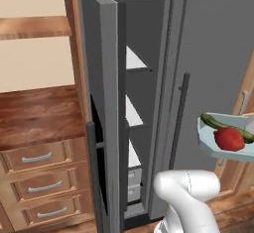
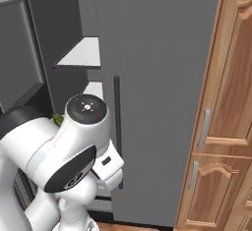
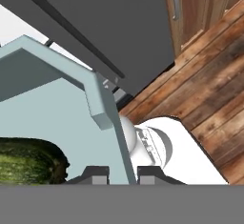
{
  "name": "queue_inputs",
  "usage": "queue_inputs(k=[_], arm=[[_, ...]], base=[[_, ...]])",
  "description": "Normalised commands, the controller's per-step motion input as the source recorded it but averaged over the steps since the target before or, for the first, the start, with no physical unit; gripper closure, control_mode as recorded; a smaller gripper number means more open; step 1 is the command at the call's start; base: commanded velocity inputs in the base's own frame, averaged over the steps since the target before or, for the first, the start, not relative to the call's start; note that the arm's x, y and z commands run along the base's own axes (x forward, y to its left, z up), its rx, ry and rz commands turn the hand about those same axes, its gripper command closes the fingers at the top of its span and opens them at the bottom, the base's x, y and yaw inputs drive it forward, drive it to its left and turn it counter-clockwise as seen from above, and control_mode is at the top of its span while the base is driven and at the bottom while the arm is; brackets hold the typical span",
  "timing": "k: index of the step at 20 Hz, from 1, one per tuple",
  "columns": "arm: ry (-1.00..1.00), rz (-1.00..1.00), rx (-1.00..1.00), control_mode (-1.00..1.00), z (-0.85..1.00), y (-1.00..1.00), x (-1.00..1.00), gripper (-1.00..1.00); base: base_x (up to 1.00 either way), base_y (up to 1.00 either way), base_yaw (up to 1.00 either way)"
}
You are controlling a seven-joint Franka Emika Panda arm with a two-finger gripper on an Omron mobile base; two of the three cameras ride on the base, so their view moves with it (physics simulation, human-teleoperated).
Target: Take the onion and squash out of the freezer and place them in the tupperware container on the counter. Then put the tupperware containing the vegetables back in the freezer.
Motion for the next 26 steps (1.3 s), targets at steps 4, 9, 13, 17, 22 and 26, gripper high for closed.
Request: queue_inputs(k=[4, 9, 13, 17, 22, 26], arm=[[0.00, 0.00, 0.00, 1.00, 0.00, 0.00, 0.00, 1.00], [0.00, 0.00, 0.00, 1.00, 0.00, 0.00, 0.00, 1.00], [0.00, 0.03, 0.02, -1.00, 0.14, 0.00, -0.03, 1.00], [0.00, -0.12, 0.06, -1.00, 0.70, 0.03, -0.17, 1.00], [0.02, -0.25, 0.03, -1.00, 0.38, 0.47, 0.19, 1.00], [0.05, -0.21, 0.04, -1.00, 0.02, 0.59, 0.49, 1.00]], base=[[0.85, 0.00, 0.15], [0.96, -0.01, 0.20], [0.23, 0.00, 0.11], [0.00, 0.00, 0.00], [0.00, 0.00, 0.00], [0.00, 0.00, 0.00]])
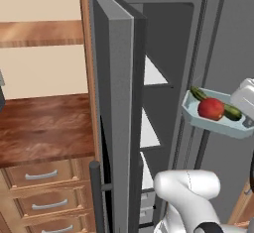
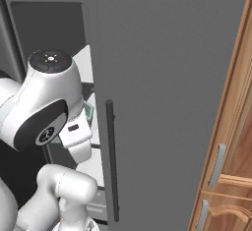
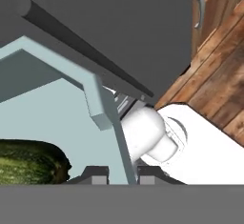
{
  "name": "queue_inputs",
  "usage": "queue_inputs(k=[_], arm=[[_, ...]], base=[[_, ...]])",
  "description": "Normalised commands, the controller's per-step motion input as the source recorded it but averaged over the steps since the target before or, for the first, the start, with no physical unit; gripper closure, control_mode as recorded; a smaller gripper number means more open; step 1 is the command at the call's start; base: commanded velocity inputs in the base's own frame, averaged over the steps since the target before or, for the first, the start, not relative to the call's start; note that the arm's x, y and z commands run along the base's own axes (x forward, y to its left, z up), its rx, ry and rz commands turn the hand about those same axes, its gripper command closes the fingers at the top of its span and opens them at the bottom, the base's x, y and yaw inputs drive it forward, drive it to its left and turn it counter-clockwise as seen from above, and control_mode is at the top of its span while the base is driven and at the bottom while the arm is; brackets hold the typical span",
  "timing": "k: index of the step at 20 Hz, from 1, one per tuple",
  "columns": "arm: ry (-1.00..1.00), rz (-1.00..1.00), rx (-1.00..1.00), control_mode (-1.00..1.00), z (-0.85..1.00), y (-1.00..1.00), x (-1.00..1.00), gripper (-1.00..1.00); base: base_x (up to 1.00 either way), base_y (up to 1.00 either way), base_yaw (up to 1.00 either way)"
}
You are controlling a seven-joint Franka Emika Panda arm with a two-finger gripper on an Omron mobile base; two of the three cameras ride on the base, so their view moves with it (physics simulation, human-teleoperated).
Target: Take the onion and squash out of the freezer and place them in the tupperware container on the counter. Then put the tupperware containing the vegetables back in the freezer.
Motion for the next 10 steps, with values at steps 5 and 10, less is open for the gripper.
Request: queue_inputs(k=[5, 10], arm=[[0.00, -0.15, 0.03, -1.00, 0.01, 0.79, 0.60, 1.00], [0.00, -0.10, 0.10, -1.00, 0.18, 0.55, 0.59, 1.00]], base=[[0.00, 0.00, 0.00], [0.00, 0.00, 0.00]])
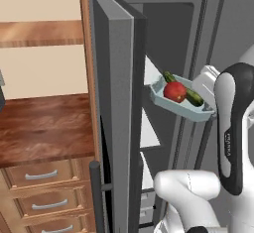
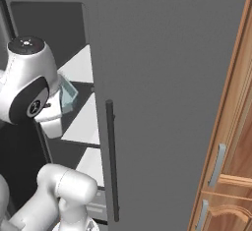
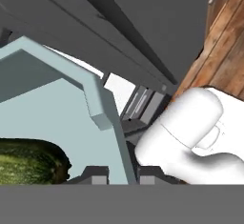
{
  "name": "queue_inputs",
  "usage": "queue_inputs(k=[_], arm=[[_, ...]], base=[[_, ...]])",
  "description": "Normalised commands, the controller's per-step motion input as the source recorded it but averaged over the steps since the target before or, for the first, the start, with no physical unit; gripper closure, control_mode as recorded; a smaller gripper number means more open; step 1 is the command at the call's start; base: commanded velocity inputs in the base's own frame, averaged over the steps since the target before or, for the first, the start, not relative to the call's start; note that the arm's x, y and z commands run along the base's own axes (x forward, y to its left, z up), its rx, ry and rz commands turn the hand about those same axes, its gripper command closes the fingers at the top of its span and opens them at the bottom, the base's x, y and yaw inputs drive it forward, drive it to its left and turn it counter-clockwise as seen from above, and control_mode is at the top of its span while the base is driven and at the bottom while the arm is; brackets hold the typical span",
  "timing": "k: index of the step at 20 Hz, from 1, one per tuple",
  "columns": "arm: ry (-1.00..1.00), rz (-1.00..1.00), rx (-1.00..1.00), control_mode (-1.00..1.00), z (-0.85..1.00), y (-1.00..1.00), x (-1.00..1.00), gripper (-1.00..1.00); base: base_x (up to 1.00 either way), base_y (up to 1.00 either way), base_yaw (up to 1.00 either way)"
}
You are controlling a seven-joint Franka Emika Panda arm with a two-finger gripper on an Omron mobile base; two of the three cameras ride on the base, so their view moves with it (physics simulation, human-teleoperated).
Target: Take the onion and squash out of the freezer and place them in the tupperware container on the counter. Then put the tupperware containing the vegetables back in the freezer.
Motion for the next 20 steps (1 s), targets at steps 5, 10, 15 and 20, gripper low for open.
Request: queue_inputs(k=[5, 10, 15, 20], arm=[[0.01, -0.15, 0.11, -1.00, 0.10, 0.43, 0.82, 1.00], [0.00, -0.15, 0.08, -1.00, 0.00, 0.48, 0.89, 1.00], [0.00, -0.14, 0.02, -1.00, 0.00, 0.29, 1.00, 1.00], [0.00, -0.12, 0.00, -1.00, 0.00, 0.11, 1.00, 1.00]], base=[[0.00, 0.00, 0.00], [0.00, 0.00, 0.00], [0.00, 0.00, 0.00], [0.00, 0.00, 0.00]])
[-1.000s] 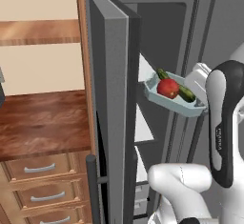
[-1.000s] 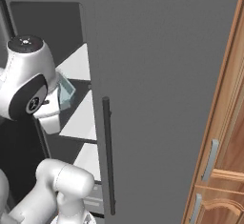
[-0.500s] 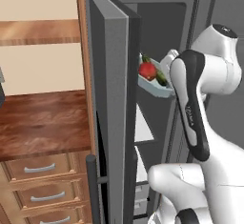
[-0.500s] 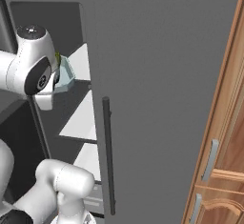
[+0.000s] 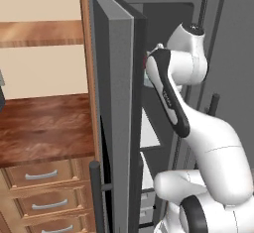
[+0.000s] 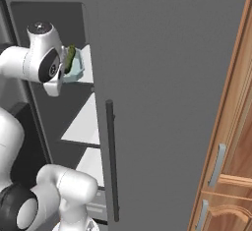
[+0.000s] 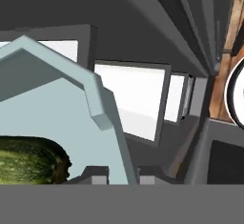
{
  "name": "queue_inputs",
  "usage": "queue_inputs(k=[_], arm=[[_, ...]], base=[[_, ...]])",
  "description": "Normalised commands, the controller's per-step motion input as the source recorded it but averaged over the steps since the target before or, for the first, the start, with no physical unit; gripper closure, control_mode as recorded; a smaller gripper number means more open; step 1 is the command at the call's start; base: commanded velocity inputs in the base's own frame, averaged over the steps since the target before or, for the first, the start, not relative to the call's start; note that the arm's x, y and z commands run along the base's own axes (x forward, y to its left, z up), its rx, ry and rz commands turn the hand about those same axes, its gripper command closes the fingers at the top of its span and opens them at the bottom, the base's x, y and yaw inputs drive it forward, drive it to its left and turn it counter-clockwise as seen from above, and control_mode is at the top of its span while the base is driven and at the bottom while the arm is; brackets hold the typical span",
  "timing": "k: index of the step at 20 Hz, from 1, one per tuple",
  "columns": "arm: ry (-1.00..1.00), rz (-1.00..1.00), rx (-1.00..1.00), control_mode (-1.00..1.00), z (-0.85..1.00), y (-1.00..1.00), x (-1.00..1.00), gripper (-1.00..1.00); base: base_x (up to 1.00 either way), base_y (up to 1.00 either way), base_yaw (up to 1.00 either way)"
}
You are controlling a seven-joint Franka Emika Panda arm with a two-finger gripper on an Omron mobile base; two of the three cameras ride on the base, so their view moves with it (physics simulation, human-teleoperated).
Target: Take the onion and squash out of the freezer and place them in the tupperware container on the counter. Then put the tupperware containing the vegetables back in the freezer.
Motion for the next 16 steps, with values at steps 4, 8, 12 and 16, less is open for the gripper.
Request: queue_inputs(k=[4, 8, 12, 16], arm=[[0.00, -0.12, 0.00, -1.00, -0.01, 0.00, 1.00, 1.00], [0.00, -0.06, 0.00, -1.00, -0.18, 0.00, 0.94, 1.00], [0.00, -0.03, 0.02, -1.00, -0.18, 0.00, 0.92, 1.00], [0.00, -0.01, 0.02, -1.00, -0.29, 0.00, 0.76, 1.00]], base=[[0.00, 0.00, 0.00], [0.00, 0.00, 0.00], [0.00, 0.00, 0.00], [0.00, 0.00, 0.00]])
